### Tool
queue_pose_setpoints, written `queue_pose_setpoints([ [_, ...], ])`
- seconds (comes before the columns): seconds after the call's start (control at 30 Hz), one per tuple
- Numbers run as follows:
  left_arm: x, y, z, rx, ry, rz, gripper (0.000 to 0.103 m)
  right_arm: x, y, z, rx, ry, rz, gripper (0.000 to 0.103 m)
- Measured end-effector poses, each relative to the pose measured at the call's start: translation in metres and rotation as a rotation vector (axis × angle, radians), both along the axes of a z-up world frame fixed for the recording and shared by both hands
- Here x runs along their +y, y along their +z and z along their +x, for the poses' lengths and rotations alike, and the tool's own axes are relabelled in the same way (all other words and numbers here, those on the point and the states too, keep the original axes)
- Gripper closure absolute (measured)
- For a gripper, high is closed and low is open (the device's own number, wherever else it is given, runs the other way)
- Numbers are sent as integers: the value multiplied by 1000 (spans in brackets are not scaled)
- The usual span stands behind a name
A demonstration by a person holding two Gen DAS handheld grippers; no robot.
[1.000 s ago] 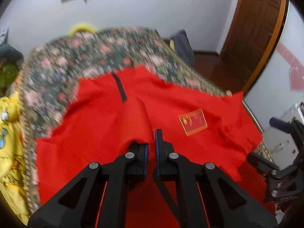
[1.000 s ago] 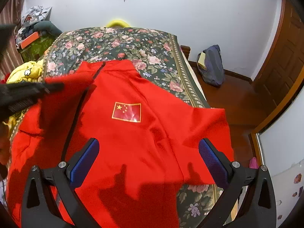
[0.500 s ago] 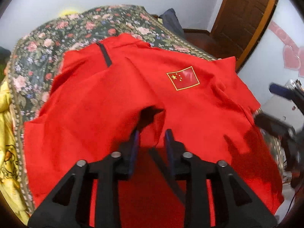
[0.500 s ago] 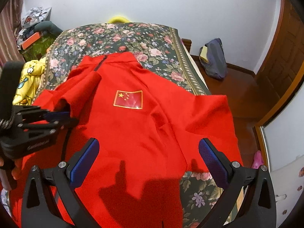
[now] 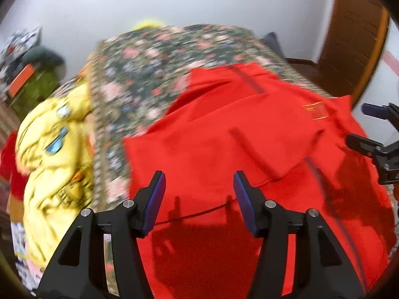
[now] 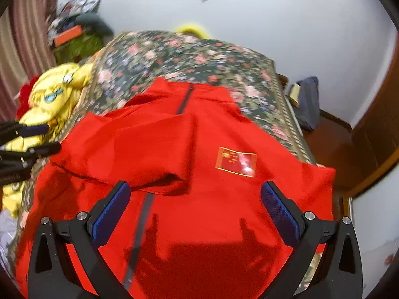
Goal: Fold large clothes
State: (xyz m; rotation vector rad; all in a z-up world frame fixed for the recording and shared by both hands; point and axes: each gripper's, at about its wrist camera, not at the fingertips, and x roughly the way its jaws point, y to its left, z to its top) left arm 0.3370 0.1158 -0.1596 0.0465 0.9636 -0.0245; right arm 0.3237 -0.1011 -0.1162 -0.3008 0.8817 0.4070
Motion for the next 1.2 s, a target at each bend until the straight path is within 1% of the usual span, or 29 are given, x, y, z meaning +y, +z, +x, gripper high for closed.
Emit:
queue_pose_setpoints([
  [0.1,31,-21,-7,37,70,38,47,25,-9,-1,14,53,-36,0],
  [0.17,44,-36,-13,60,94,52,47,44,-18,1,36,96,-50,0],
  [0.33,66,-76,-24,132,119,77,47,75,-45,3,100,178,-99,0],
  [0.4,71,-91,-26,155,123,73,47,81,-60,3,120,206,-142,1],
  [0.43,73,-95,-27,158,124,70,47,82,-63,2,115,214,-164,3],
  [0.47,74,-99,-28,155,126,62,47,84,-68,2,104,222,-191,6],
  [0.53,77,-103,-25,140,132,45,47,85,-73,1,84,230,-230,19],
  [0.6,78,-103,-22,124,138,40,47,85,-72,2,72,232,-228,23],
  [0.63,78,-104,-19,121,140,40,47,85,-71,3,60,228,-226,30],
  [0.7,78,-105,-14,112,148,48,47,88,-71,5,54,239,-230,39],
  [0.77,78,-108,-9,107,161,64,47,91,-72,7,61,244,-232,42],
  [0.8,79,-109,-7,105,170,67,47,93,-71,7,61,244,-226,48],
  [0.83,80,-109,-5,103,179,65,47,93,-70,6,60,244,-218,56],
  [0.87,82,-110,-2,100,191,60,47,94,-70,6,60,245,-212,61],
  [0.9,84,-111,-1,98,200,59,47,95,-68,7,59,243,-207,72],
  [0.93,85,-112,2,98,210,64,47,96,-68,7,56,236,-209,81],
  [1.0,86,-115,7,101,221,90,49,97,-64,13,47,219,-208,86],
  [1.07,87,-115,9,105,226,90,55,98,-58,17,6,211,-215,87],
  [1.1,87,-114,10,106,228,85,57,98,-50,20,-38,198,-229,87],
  [1.13,87,-114,10,104,228,85,60,96,-44,22,-59,186,-230,87],
  [1.2,85,-111,10,96,231,99,61,88,-26,30,-80,159,-194,87],
])
